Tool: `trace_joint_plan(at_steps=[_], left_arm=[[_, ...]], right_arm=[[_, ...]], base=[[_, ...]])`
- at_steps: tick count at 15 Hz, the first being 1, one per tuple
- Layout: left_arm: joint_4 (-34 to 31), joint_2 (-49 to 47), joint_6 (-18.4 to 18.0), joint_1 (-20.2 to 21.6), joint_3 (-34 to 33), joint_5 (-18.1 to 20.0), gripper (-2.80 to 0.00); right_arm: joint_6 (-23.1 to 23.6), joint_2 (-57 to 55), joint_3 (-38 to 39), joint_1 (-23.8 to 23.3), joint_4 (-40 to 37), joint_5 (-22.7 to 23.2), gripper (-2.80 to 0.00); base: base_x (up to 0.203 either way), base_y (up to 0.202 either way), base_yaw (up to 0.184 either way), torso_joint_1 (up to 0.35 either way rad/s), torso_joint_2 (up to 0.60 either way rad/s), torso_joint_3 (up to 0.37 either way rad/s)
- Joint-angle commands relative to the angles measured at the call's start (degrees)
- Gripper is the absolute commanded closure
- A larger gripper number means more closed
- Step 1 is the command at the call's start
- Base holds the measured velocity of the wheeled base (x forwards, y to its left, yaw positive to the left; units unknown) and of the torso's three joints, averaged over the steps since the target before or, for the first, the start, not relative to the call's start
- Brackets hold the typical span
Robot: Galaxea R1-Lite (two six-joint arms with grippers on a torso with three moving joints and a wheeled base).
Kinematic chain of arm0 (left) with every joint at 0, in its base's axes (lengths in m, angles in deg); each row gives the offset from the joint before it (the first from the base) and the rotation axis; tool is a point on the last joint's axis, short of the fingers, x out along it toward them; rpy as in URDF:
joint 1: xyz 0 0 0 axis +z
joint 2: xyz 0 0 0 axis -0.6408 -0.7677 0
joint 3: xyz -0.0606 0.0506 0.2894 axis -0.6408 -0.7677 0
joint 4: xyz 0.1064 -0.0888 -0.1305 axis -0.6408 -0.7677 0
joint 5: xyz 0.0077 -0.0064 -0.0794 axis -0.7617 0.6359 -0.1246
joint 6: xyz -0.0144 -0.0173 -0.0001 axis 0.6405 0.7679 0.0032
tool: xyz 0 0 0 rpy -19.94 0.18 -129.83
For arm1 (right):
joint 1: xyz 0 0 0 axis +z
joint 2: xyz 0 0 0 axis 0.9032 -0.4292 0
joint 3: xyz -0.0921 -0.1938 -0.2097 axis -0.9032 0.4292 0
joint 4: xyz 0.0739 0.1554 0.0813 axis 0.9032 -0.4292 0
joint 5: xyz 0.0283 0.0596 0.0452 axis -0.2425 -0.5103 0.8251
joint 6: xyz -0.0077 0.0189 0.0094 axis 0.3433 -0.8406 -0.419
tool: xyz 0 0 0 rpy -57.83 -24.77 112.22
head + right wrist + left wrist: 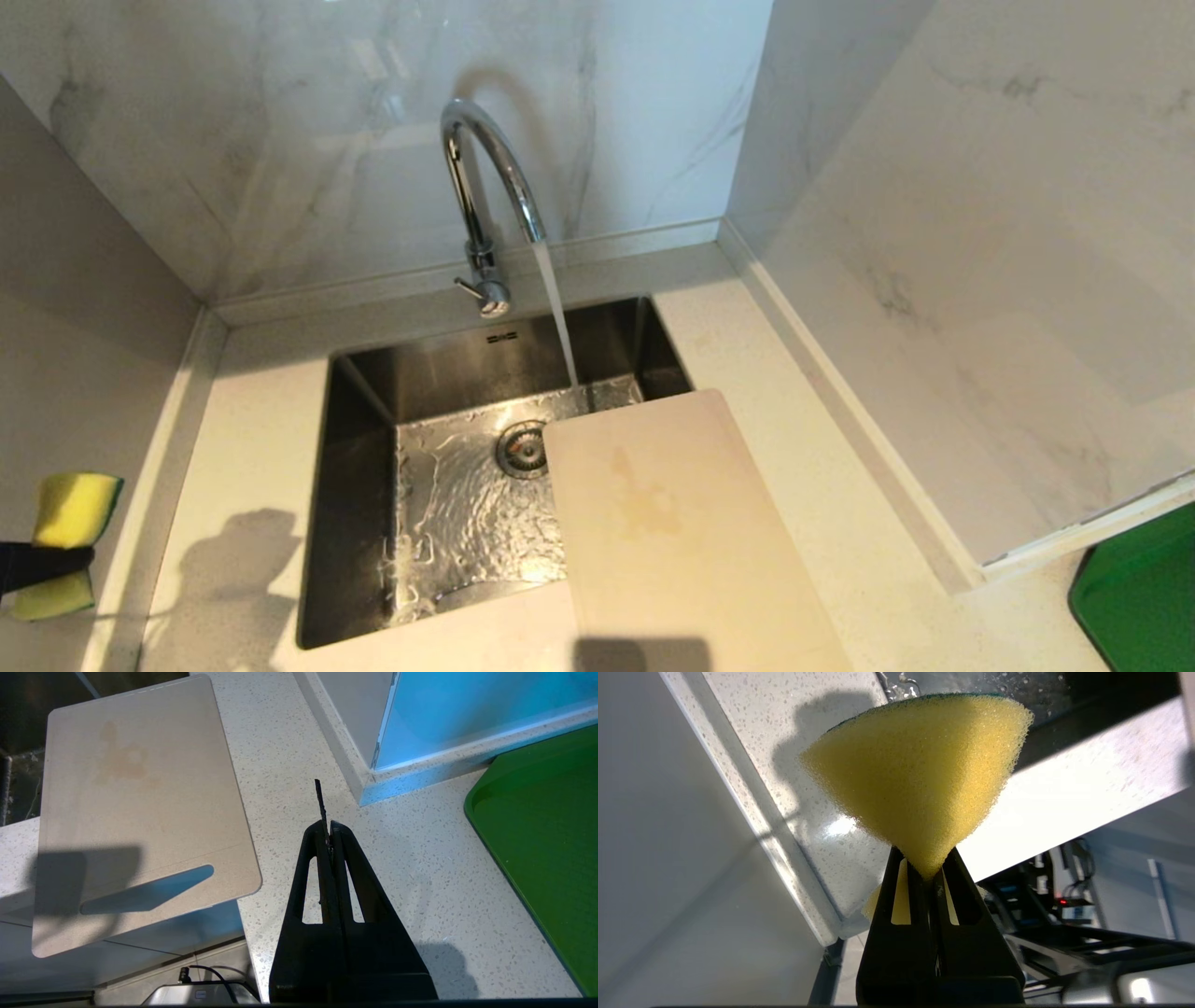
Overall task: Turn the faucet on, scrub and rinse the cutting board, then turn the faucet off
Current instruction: Pick up the cutting board
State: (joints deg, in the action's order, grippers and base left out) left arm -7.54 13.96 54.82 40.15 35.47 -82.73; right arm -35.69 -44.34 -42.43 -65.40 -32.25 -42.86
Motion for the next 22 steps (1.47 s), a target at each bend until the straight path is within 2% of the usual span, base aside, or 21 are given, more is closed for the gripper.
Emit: trace_joint_plan(at_steps=[1,7,10,11,15,18,22], left_arm=[[6.23,6.23,-1.64,-0.36,-9.79,-0.12,0.00],[23.51,15.87,-2.53,-1.14,-30.89,-0.47,0.00],[33.60,20.62,-2.76,-1.20,-41.60,-2.18,0.00],[35.02,22.30,-2.78,-1.23,-43.37,-2.69,0.00],[29.34,28.35,-2.37,-1.28,-43.66,-3.66,0.00],[24.06,34.01,-2.10,-2.89,-43.66,-3.82,0.00],[23.86,40.57,-1.78,-3.21,-43.69,-3.83,0.00]], right_arm=[[-0.01,0.09,0.00,0.03,0.02,0.03,0.00],[-0.01,0.09,0.00,0.02,0.02,0.03,0.00],[-0.02,0.09,0.00,0.03,0.02,-0.06,0.00],[-0.04,0.09,0.05,-0.01,0.02,0.03,0.00],[-0.01,0.09,0.00,0.03,0.02,0.03,0.00],[-0.02,0.09,0.00,0.03,0.02,-0.06,0.00],[-0.03,0.09,0.02,-0.06,0.02,0.03,0.00]], base=[[0.000,0.000,0.000,0.000,0.00,0.000],[0.000,0.000,0.000,0.000,0.00,0.000],[0.000,0.000,0.000,0.000,0.00,0.000],[0.000,0.000,0.000,0.000,0.00,0.000],[0.000,0.000,0.000,0.000,0.00,0.000],[0.000,0.000,0.000,0.000,0.00,0.000],[0.000,0.000,0.000,0.000,0.00,0.000]])
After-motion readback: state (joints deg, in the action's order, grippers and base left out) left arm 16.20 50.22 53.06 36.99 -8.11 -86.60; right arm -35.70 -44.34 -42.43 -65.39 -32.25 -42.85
